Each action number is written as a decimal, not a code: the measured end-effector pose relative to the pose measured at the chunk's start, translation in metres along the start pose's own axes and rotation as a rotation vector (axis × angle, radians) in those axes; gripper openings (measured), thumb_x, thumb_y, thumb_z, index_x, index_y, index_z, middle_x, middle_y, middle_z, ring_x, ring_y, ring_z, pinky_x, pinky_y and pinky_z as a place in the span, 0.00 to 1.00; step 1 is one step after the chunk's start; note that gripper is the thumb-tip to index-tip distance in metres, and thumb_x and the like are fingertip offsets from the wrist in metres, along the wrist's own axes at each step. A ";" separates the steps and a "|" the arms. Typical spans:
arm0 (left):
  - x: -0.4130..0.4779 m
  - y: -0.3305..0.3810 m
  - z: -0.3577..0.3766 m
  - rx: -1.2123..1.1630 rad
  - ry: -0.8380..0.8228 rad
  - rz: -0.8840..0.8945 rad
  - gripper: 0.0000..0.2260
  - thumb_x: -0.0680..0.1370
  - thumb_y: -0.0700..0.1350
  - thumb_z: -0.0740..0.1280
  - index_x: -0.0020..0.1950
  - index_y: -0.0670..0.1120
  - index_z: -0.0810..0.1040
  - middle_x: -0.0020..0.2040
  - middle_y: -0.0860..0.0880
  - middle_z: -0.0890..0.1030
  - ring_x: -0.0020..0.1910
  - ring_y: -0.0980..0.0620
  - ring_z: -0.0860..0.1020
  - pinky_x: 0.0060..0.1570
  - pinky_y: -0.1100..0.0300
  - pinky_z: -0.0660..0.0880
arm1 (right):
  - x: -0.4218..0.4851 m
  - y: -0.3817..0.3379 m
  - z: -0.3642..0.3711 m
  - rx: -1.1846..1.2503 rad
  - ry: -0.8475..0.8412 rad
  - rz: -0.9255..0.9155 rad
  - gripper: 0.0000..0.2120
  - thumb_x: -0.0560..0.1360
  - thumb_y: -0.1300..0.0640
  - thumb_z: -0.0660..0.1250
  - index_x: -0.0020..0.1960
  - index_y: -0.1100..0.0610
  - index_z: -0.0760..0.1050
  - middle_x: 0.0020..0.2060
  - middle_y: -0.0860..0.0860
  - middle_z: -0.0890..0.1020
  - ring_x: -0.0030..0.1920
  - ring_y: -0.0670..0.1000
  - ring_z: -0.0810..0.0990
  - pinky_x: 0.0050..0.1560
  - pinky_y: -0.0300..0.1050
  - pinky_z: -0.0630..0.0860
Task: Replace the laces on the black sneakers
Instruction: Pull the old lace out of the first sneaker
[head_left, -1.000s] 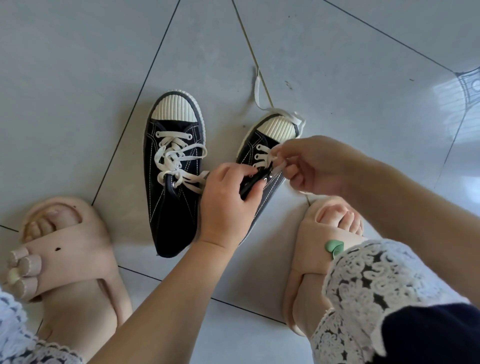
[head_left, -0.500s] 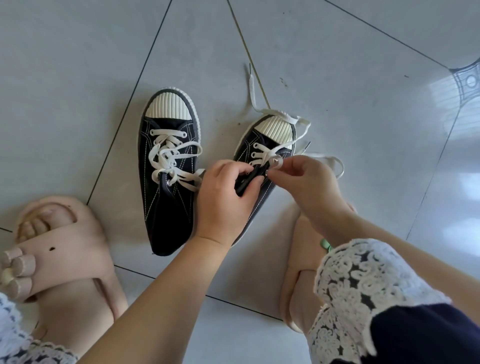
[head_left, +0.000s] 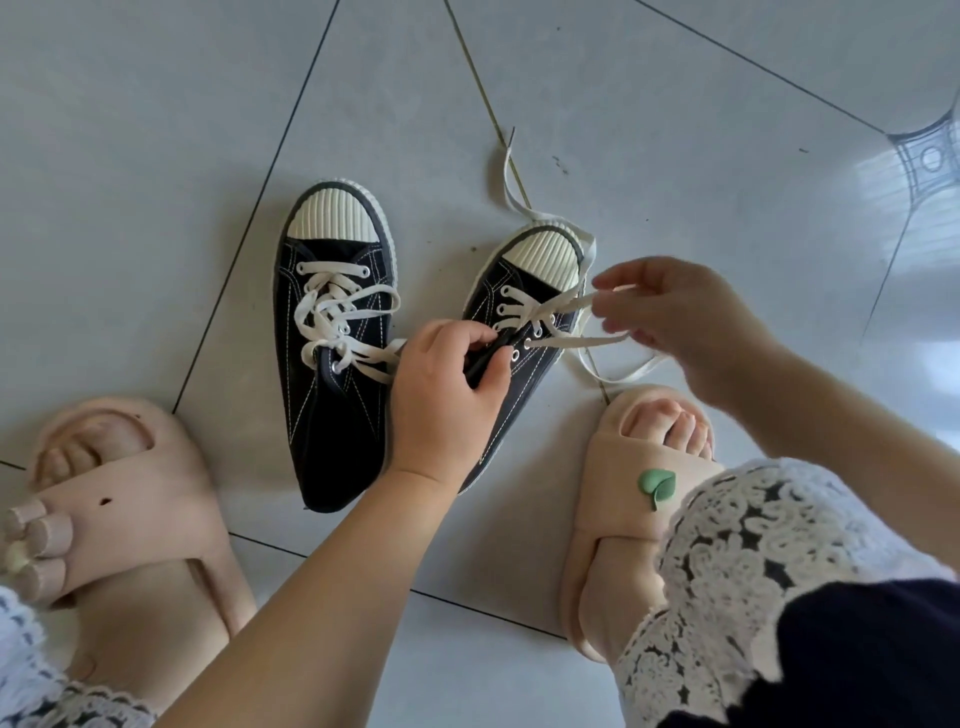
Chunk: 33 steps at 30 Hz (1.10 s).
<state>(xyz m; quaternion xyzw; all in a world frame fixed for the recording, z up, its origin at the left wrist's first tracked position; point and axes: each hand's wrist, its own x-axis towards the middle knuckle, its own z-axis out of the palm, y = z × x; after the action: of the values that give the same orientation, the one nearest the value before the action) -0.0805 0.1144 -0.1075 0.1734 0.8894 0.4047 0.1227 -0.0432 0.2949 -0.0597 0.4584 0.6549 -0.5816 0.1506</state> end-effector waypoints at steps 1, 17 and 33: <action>0.000 0.000 0.000 0.001 -0.003 0.002 0.05 0.69 0.39 0.72 0.42 0.39 0.79 0.40 0.44 0.79 0.41 0.45 0.77 0.45 0.69 0.64 | -0.004 0.010 0.007 -0.022 0.020 -0.011 0.09 0.69 0.60 0.72 0.44 0.51 0.75 0.36 0.49 0.80 0.35 0.46 0.77 0.37 0.38 0.72; -0.003 0.001 0.002 0.016 -0.022 0.042 0.05 0.69 0.38 0.71 0.42 0.38 0.78 0.40 0.42 0.80 0.41 0.43 0.78 0.45 0.62 0.67 | -0.001 0.013 0.017 -0.607 0.229 -0.318 0.04 0.70 0.55 0.69 0.38 0.48 0.75 0.31 0.40 0.75 0.34 0.43 0.73 0.35 0.34 0.69; -0.002 0.001 0.002 0.028 -0.016 0.031 0.05 0.69 0.38 0.71 0.42 0.39 0.78 0.39 0.43 0.79 0.40 0.44 0.77 0.44 0.68 0.64 | -0.007 0.024 0.029 -0.744 0.269 -0.539 0.03 0.69 0.54 0.72 0.43 0.52 0.83 0.46 0.49 0.75 0.50 0.51 0.71 0.52 0.43 0.62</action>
<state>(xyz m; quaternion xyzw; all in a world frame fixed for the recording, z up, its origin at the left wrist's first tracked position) -0.0775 0.1154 -0.1074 0.1922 0.8911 0.3928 0.1212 -0.0305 0.2633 -0.0777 0.2585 0.9279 -0.2615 0.0625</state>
